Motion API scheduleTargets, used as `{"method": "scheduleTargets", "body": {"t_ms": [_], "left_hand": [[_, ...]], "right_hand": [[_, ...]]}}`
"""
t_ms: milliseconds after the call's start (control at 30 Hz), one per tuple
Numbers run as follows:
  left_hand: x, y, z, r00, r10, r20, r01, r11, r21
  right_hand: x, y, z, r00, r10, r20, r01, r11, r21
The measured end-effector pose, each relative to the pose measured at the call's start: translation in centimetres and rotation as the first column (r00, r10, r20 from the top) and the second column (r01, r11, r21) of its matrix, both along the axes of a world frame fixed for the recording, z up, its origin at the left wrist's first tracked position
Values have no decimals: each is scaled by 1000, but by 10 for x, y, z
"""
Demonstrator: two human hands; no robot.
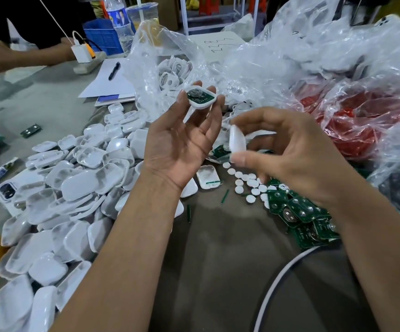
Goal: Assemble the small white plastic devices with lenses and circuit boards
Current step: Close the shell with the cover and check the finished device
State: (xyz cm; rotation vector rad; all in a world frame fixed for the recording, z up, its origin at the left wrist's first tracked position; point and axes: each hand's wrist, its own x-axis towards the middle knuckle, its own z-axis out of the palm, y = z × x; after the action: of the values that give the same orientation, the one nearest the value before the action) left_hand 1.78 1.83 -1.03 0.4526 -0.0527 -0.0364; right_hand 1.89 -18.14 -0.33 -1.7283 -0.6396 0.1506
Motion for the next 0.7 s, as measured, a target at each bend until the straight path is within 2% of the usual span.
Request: {"method": "scheduleTargets", "body": {"t_ms": [67, 133, 267, 333, 467, 700], "left_hand": [[0, 0, -1, 1000, 2, -4, -2, 1000, 1], [0, 0, -2, 1000, 6, -2, -6, 1000, 4], [0, -2, -4, 1000, -6, 3, 6, 1000, 3], [0, -4, -5, 1000, -8, 7, 8, 1000, 8], [1, -10, -5, 999, -33, -8, 33, 999, 4], [3, -25, -12, 992, -121, 27, 119, 990, 78]], "right_hand": [[1, -1, 2, 974, 76, -215, -17, 965, 262], [1, -3, 5, 925, 176, -337, -23, 911, 412], [4, -9, 6, 883, 315, -349, -63, 815, 576], [6, -10, 5, 864, 344, -368, -28, 762, 646], [10, -7, 1, 858, 319, -403, 67, 709, 702], [13, -5, -3, 896, 170, -410, 152, 750, 643]]}}
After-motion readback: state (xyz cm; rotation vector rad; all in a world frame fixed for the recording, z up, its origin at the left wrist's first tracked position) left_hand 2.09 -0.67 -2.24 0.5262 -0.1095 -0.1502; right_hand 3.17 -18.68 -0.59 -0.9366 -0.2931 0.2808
